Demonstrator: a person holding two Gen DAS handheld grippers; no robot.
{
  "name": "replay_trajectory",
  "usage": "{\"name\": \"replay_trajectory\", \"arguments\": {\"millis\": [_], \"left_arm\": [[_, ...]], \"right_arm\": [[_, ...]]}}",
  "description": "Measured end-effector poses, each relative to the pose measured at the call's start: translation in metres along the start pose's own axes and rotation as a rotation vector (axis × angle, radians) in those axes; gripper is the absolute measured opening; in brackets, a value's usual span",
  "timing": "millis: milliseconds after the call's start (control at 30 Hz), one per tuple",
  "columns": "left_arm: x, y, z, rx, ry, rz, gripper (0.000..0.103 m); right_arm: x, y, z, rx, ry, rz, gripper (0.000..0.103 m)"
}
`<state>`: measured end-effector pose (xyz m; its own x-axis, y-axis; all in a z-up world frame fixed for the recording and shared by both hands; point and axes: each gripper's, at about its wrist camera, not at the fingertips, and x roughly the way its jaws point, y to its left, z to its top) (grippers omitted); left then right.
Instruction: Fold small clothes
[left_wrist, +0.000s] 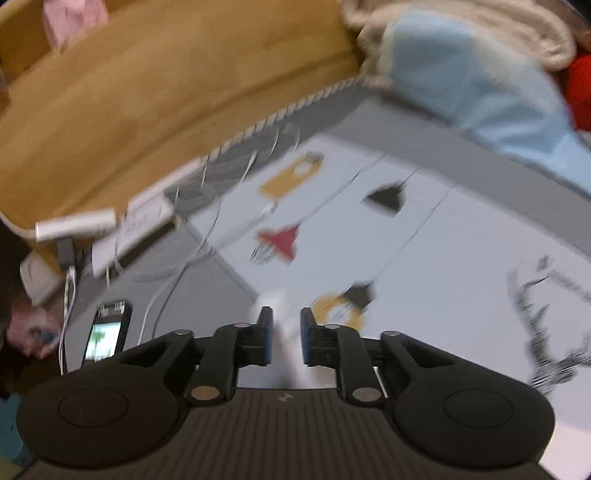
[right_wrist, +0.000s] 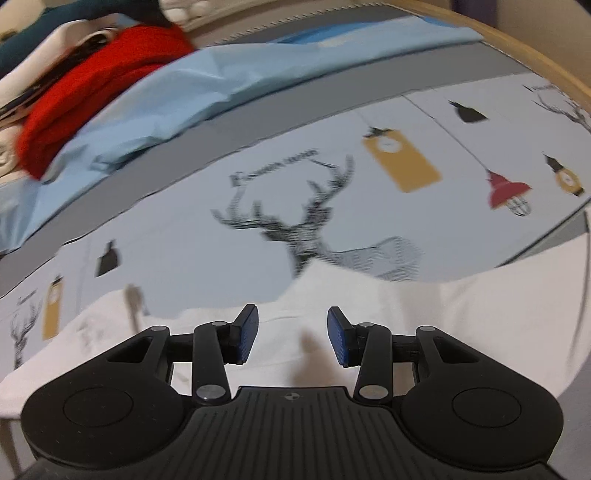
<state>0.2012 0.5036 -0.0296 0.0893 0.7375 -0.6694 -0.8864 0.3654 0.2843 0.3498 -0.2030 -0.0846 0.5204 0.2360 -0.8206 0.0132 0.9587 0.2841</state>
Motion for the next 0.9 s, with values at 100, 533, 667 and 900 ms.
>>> {"name": "replay_trajectory", "arguments": {"millis": [100,533,667,900], "left_arm": [[-0.043,-0.031,0.000,0.011,-0.084,-0.103,0.046],[-0.131,-0.236,-0.118,0.511,-0.012,-0.983,0.061],[-0.123,-0.261,-0.141,0.527,0.056,-1.027,0.064],[-0.123,-0.287,-0.168,0.665,0.015,-1.009,0.052]], "right_arm": [[0.008,-0.017,0.007,0.022,0.014,-0.033,0.044],[0.068,-0.015,-0.001,-0.204,0.127,-0.080,0.048],[0.079,-0.004,-0.004,-0.287,0.138,-0.070,0.062],[0.085,0.019,-0.009,-0.441,0.086,-0.087,0.009]]}}
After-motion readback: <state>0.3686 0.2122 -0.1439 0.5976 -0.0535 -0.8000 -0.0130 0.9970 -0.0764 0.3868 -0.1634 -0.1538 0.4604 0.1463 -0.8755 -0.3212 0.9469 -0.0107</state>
